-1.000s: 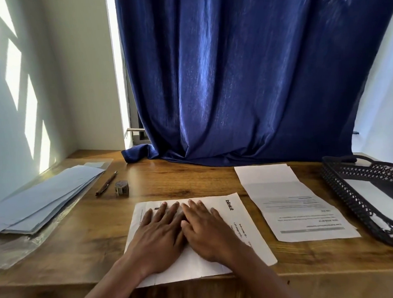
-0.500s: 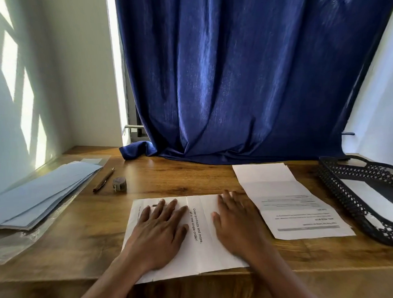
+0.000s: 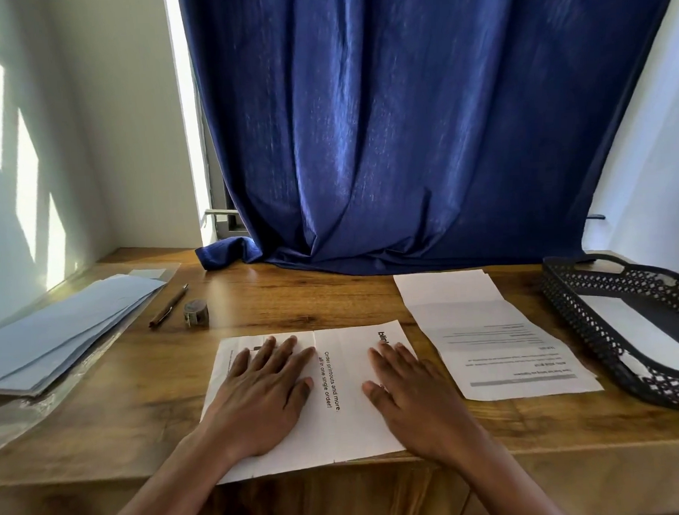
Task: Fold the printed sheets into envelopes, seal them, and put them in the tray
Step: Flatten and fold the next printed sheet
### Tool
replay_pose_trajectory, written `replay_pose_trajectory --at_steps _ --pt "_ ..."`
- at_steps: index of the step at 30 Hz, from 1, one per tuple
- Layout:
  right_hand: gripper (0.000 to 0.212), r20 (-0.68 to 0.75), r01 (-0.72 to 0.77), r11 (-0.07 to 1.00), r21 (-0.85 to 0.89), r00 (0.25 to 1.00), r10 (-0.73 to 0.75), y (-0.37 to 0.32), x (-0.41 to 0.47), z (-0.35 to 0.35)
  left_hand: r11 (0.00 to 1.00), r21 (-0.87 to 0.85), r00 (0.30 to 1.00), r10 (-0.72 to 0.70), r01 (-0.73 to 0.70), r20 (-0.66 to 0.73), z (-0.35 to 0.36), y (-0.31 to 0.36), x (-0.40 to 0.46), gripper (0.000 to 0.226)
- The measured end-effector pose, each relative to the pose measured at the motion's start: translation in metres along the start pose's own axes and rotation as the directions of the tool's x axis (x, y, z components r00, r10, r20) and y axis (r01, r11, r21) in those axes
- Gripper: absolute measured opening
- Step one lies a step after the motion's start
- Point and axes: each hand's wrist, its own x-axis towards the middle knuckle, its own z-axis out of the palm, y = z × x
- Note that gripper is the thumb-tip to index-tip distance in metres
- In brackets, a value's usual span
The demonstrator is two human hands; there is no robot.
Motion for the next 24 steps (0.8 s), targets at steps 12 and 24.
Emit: replay_pose_trajectory --at_steps 12,24 --pt "0.072 -0.076 -0.060 0.998 -0.019 0.995 0.058 -0.002 0.003 0.009 0.999 0.019 0.999 0.034 -0.035 0.025 -0.023 0.036 0.012 0.063" --pt "0.071 -0.075 -0.054 0.999 -0.007 0.996 0.054 0.000 0.002 0.008 0.999 0.031 0.996 0.020 -0.023 0.085 -0.004 0.031 -0.004 0.065"
